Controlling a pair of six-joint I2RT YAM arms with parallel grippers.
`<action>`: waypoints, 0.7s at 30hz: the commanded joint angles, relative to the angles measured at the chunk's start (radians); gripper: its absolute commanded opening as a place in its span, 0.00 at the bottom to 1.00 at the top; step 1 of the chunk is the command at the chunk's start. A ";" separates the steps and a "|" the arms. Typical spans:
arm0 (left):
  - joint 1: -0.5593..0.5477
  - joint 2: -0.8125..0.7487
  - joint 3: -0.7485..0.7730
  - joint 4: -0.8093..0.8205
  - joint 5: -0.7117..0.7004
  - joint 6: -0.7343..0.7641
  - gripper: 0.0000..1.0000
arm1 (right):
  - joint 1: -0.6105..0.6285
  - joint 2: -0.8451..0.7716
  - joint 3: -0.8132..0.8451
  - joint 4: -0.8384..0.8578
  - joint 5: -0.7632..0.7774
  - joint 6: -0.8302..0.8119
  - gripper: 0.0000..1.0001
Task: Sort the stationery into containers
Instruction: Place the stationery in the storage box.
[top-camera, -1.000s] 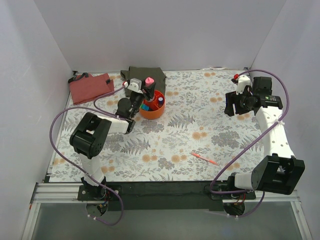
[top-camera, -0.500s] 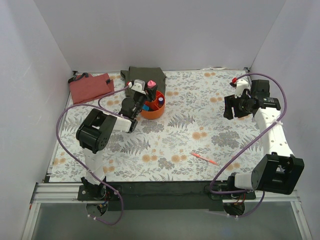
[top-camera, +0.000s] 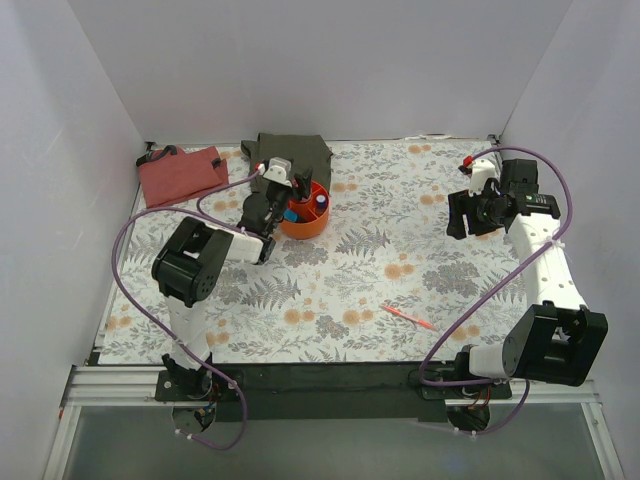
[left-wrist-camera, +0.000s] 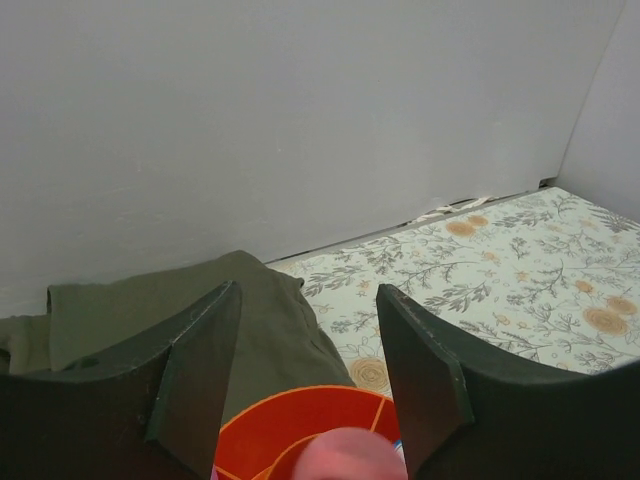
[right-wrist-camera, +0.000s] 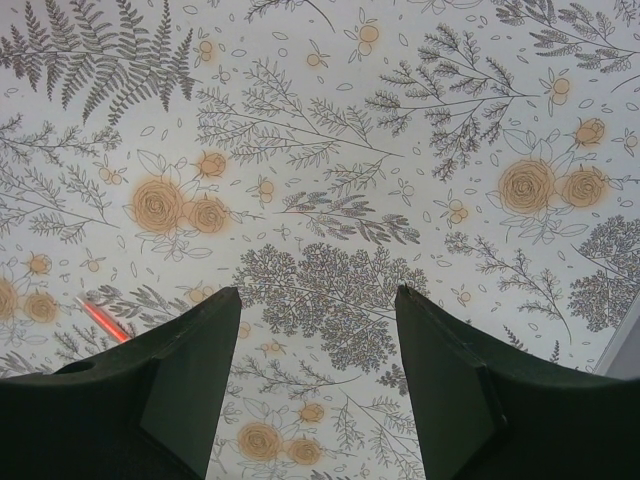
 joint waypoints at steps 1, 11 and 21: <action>0.008 -0.067 -0.002 0.253 -0.033 0.026 0.56 | 0.002 -0.003 0.020 0.016 -0.017 -0.013 0.72; 0.008 -0.197 0.040 0.200 -0.071 0.099 0.59 | 0.002 -0.045 0.026 -0.007 -0.066 -0.059 0.72; 0.164 -0.464 0.304 -0.880 -0.294 0.052 0.88 | 0.406 -0.155 -0.159 -0.078 0.007 -0.261 0.68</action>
